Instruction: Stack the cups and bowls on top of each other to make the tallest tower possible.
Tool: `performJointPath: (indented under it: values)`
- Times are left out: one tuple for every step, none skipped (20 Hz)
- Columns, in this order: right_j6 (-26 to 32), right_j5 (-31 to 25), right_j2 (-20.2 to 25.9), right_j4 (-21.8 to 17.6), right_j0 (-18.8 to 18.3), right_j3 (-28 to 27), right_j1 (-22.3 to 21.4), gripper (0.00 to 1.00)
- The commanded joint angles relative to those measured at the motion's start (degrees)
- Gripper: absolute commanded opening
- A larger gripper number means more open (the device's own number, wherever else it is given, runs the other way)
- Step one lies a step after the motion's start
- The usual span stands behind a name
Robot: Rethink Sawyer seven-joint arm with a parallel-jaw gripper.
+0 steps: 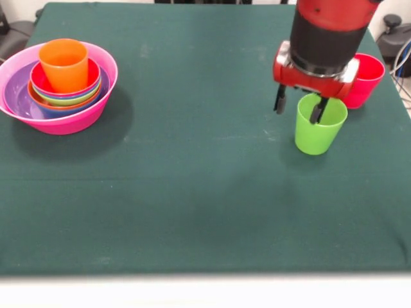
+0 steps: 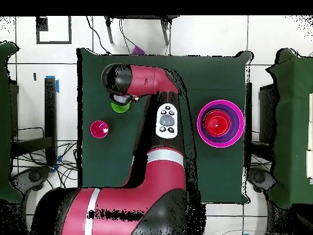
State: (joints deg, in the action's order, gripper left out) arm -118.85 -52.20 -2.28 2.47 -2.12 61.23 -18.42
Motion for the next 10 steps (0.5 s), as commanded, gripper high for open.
performJointPath:
  values:
    - [-1.6,-3.1,3.7,-0.6,2.3,5.8,-3.9,1.00]
    - [-1.9,-3.1,3.5,-0.8,2.8,6.3,-4.2,1.00]
    - [-2.3,-3.1,3.2,-1.0,3.4,6.9,-4.6,1.00]
    - [-2.4,-2.6,3.3,-1.2,3.6,7.4,-4.5,1.00]
    - [-2.2,-1.6,3.3,-1.6,3.8,7.7,-3.9,1.00]
    - [-2.1,-0.1,3.5,-1.7,3.7,8.5,-3.6,1.00]
    - [-1.6,1.5,4.1,-1.8,3.5,9.3,-3.1,1.00]
    - [-1.0,3.0,4.5,-2.0,3.2,9.9,-2.4,1.00]
    - [-0.8,3.6,4.4,-2.4,3.1,9.5,-1.3,1.00]
    - [-0.7,4.2,4.3,-2.7,3.1,9.7,-0.6,1.00]
